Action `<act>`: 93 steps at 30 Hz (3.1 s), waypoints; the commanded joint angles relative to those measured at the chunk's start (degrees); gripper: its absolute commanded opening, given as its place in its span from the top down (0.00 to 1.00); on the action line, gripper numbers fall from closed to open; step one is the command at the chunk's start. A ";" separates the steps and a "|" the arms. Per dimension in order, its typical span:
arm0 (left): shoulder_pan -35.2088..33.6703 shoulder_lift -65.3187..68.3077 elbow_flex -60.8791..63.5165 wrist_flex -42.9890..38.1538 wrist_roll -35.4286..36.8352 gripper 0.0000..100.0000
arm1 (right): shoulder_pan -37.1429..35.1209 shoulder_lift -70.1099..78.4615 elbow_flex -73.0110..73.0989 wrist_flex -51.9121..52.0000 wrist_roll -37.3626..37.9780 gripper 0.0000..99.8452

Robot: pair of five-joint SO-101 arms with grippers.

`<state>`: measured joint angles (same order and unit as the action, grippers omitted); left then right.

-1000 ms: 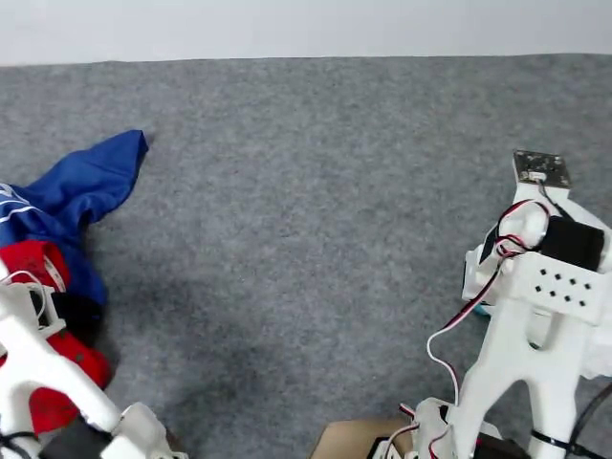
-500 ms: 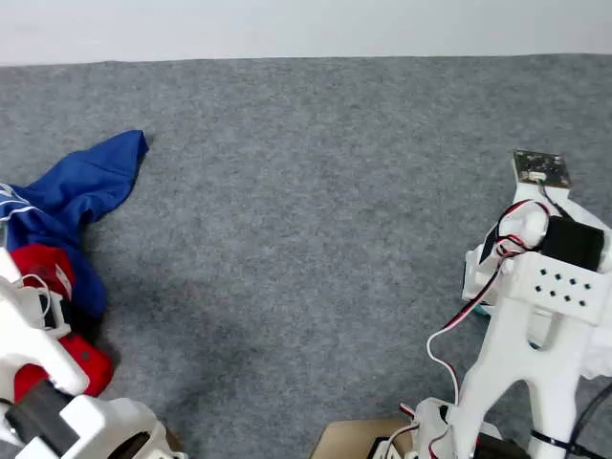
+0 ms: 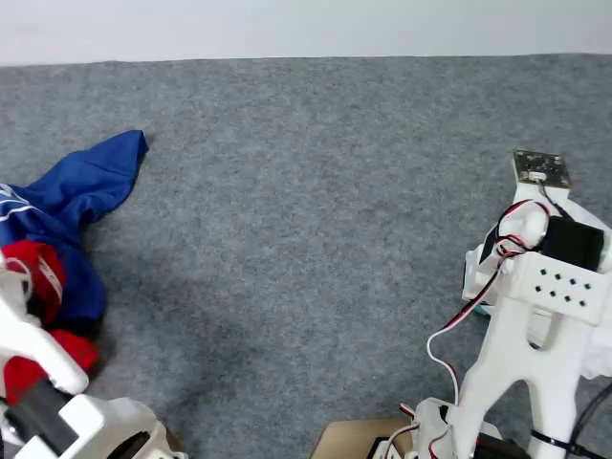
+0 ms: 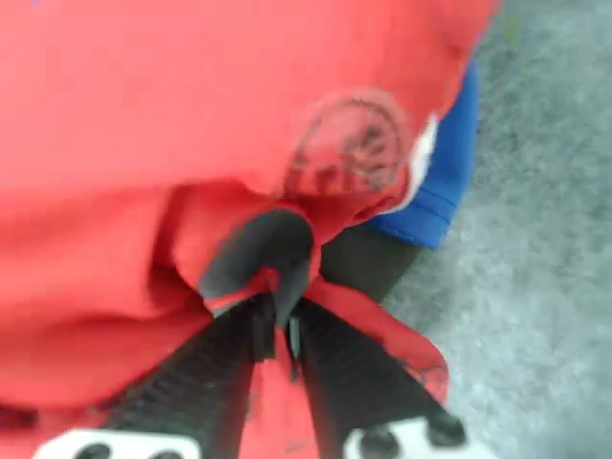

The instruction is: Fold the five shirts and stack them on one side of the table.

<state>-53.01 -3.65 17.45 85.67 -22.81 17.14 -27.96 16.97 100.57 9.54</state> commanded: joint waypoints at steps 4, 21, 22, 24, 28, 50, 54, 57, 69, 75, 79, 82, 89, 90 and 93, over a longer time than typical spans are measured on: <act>6.42 -0.09 -26.33 14.86 5.19 0.99 | -0.66 -1.36 -0.26 1.80 -0.09 0.99; 52.40 0.53 -56.66 7.38 25.49 0.99 | -0.66 -1.36 -0.26 1.89 -0.09 0.99; 55.38 0.53 -58.07 5.71 26.11 0.99 | -0.66 -1.36 -0.26 1.89 -0.09 0.99; 60.48 0.53 -60.26 2.46 26.90 0.99 | -0.57 -1.36 -0.26 1.89 -0.09 0.99; 67.78 0.62 -59.12 -0.35 27.16 0.99 | -0.57 -1.36 -0.26 1.98 -0.09 0.99; 36.48 0.00 2.59 -7.21 13.98 0.69 | -21.23 -0.92 -0.62 0.13 -0.09 0.99; 29.19 0.00 1.80 -7.30 10.90 0.69 | -27.56 1.98 -0.88 -3.56 -0.09 0.99; 22.51 0.00 -0.75 -7.30 10.02 0.69 | -31.78 6.37 -4.48 -5.32 -0.09 0.99; 8.00 0.00 -3.82 -7.30 7.21 0.69 | -47.16 36.97 -38.07 -4.97 -0.53 0.91; 6.59 0.00 -3.82 -7.21 7.30 0.69 | -52.62 50.86 -52.22 -4.97 -6.59 0.82; 6.42 0.00 -3.82 -7.38 7.30 0.69 | -56.22 58.15 -59.60 -4.97 -7.12 0.82; 6.42 0.09 -3.82 -7.47 7.30 0.69 | -58.51 63.08 -63.47 -4.97 -7.21 0.82; 6.42 0.18 -3.82 -7.56 7.30 0.69 | -60.00 73.10 -68.92 -5.23 -7.12 0.89; 6.42 0.18 -3.82 -7.56 7.30 0.69 | -59.56 74.15 -70.15 -5.05 -7.03 0.93; 6.42 0.09 -3.82 -7.56 7.30 0.69 | -57.27 75.47 -73.93 -3.30 -4.31 0.98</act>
<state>-46.42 -2.77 15.78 77.67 -15.25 -42.29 48.00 -51.43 95.91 3.12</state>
